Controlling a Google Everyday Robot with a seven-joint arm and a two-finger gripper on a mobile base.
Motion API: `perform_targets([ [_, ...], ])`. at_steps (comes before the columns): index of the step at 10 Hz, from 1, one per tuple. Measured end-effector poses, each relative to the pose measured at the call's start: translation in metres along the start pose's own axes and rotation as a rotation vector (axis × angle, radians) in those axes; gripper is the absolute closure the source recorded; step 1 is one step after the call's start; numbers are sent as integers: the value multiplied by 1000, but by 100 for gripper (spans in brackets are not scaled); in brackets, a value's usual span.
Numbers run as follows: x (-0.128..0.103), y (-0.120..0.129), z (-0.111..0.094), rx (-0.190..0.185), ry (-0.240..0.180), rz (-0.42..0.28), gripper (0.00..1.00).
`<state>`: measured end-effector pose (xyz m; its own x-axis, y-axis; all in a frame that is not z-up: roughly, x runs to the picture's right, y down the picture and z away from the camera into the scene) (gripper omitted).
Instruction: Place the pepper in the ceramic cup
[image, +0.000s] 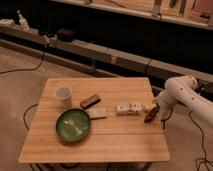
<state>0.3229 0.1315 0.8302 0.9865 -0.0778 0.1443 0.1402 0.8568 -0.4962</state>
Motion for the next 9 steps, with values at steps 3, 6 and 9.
perform_targets([
  [3, 0, 0, 0, 0, 0, 0, 35],
  [6, -12, 0, 12, 6, -8, -34, 35],
  [9, -25, 2, 29, 2, -10, -76, 35],
])
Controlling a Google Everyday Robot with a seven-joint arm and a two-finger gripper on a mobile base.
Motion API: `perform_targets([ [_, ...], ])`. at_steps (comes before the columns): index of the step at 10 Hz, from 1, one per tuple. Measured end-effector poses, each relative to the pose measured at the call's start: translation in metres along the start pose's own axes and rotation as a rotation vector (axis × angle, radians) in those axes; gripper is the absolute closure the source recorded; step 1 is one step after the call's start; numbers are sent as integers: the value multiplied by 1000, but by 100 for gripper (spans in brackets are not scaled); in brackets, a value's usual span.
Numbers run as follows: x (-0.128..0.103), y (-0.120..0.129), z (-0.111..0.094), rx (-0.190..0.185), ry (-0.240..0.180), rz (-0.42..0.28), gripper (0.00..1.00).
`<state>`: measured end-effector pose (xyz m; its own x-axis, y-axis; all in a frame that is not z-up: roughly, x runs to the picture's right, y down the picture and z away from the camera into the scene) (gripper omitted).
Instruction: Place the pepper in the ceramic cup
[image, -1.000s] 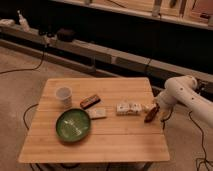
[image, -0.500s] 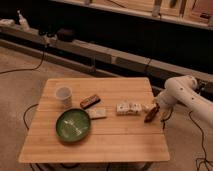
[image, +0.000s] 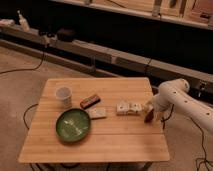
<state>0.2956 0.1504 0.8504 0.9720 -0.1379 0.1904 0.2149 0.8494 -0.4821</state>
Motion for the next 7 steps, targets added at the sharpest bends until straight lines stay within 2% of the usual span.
perform_targets([
  [2, 2, 4, 6, -11, 13, -7, 35],
  [4, 7, 8, 13, -28, 48, 5, 35],
  [7, 8, 12, 28, -33, 81, 12, 36],
])
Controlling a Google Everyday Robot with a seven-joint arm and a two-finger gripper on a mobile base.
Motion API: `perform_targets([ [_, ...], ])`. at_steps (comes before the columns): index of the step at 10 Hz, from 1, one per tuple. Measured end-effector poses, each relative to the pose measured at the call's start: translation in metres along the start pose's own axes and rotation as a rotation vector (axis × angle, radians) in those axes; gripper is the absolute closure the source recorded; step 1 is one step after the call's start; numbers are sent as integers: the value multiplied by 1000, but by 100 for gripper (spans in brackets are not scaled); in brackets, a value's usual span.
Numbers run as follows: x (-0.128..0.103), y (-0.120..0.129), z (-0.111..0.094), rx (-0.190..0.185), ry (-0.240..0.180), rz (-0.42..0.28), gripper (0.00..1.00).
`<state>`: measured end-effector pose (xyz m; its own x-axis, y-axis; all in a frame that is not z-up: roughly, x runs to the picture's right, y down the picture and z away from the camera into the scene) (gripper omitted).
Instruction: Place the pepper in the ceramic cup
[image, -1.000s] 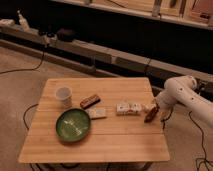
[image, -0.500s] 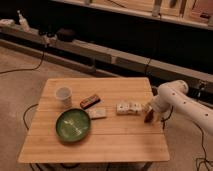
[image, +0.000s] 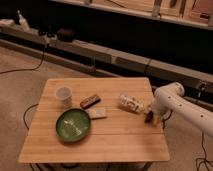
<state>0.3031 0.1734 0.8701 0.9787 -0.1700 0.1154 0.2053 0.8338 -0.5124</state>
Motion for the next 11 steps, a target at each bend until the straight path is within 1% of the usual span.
perform_targets([
  [1, -3, -1, 3, 2, 2, -3, 42],
  [2, -5, 0, 6, 4, 5, -4, 53],
  [3, -6, 1, 7, 6, 0, 2, 62],
  [4, -10, 1, 7, 9, -8, 1, 70],
  [6, -23, -3, 4, 24, -34, -8, 91],
  [7, -34, -6, 1, 32, -56, -28, 98],
  [8, -48, -10, -5, 43, -93, -46, 100],
  [9, -64, -15, -20, 64, -150, -65, 100],
  [10, -83, -23, -48, 100, -222, -99, 100],
  [11, -96, -31, -73, 130, -278, -128, 100],
])
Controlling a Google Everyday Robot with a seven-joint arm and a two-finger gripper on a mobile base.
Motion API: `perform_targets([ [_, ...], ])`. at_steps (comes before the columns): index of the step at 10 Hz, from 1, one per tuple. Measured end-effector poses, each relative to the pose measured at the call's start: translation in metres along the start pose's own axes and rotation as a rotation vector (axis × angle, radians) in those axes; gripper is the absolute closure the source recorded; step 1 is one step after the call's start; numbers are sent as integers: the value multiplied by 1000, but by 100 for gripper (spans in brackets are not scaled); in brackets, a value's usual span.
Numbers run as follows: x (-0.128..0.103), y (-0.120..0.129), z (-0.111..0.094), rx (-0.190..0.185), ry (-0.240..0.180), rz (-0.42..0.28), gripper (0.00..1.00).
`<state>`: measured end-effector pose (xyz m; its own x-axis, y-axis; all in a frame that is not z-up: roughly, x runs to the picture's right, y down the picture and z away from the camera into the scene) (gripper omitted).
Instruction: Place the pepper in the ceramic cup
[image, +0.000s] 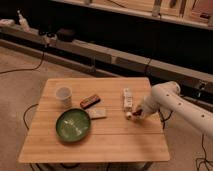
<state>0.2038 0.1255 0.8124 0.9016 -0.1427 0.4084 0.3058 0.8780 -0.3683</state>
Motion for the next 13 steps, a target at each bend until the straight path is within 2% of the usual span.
perform_targets([
  [2, -43, -35, -56, 73, -161, -81, 100],
  [3, -55, -49, -73, 96, -218, -107, 100],
  [4, -70, -68, -88, 118, -301, -127, 100],
  [6, -97, -109, -105, 143, -451, -160, 100],
  [7, -105, -125, -107, 148, -481, -176, 100],
  [8, -113, -141, -103, 145, -491, -198, 100],
  [9, -121, -158, -95, 139, -476, -227, 100],
  [10, -131, -177, -81, 128, -434, -265, 100],
  [11, -141, -195, -67, 123, -372, -309, 100],
  [13, -163, -229, -37, 135, -205, -410, 100],
])
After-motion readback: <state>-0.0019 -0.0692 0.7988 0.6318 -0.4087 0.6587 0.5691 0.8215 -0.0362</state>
